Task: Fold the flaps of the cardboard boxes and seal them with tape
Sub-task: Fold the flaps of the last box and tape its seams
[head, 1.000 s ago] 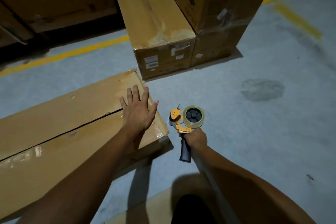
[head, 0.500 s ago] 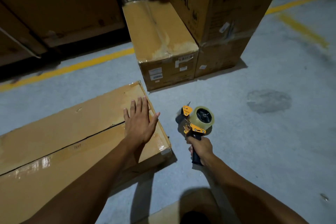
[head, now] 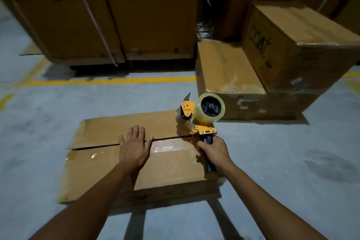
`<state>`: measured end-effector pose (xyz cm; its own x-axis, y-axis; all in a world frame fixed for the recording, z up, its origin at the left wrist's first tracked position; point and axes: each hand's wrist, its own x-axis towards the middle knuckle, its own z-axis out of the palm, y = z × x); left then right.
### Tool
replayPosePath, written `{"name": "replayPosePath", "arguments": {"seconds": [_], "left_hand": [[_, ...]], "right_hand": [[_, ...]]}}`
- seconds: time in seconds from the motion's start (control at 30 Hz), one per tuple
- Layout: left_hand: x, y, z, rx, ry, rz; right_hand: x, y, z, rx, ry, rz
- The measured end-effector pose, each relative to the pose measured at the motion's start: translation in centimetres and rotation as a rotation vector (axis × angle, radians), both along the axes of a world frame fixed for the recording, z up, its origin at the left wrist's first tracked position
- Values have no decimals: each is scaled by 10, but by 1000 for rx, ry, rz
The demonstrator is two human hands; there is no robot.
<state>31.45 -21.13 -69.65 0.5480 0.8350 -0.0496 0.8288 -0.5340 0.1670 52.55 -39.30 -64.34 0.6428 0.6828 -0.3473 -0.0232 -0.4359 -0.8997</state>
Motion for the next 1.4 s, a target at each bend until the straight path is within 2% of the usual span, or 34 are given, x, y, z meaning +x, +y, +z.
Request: {"name": "replayPosePath", "arguments": {"seconds": [0.2,0.3,0.4,0.43,0.53,0.57,0.63,0.93,1.13,1.3,1.4], "left_hand": [[-127,50,-3,38,1,221],[-167,63,-9,3,-118,281],[-185,67,-12,-89,-549,298],[-187,68,-9,-179,-738,353],[-195,75,1,-590,-1348,693],[-198,79,2,-715,-1501,771],[-206,82,-1,-859,-1646,832],[-217,88,-14,-1069,-1848,889],[-217,91,-22,-1041,-1901,988],[-226,94,-22,-1113,-1955,1019],[-231,96,-22,-1115,-1906,1051]], "right_hand": [[-85,78,2,-25,-125,215],[-125,117,2,-40,-247,329],[-161,152,2,-34,-329,423],[-172,162,1,-28,-349,451],[-197,188,-1,-19,-419,523],[-203,194,-1,-20,-449,543],[-213,206,-4,-24,-504,596],[-232,236,-3,-47,-757,772],[-230,235,-7,-66,-807,828],[-230,231,-11,-64,-832,863],[-230,228,-13,-52,-835,872]]}}
